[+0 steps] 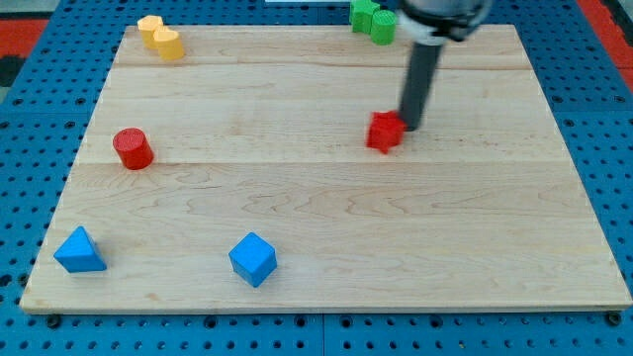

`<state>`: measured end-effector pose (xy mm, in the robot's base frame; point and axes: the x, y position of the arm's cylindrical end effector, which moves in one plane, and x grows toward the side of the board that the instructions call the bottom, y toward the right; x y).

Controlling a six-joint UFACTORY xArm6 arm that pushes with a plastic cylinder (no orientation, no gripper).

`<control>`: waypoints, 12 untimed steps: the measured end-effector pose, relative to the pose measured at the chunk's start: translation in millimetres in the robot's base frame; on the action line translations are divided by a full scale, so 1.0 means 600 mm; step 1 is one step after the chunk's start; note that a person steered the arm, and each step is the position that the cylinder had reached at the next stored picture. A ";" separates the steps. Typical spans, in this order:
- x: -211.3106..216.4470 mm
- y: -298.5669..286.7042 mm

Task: Push red star into red circle

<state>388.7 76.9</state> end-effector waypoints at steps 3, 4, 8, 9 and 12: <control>0.091 -0.154; 0.119 -0.136; 0.039 -0.314; -0.007 -0.282; -0.006 -0.401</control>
<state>385.1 -163.8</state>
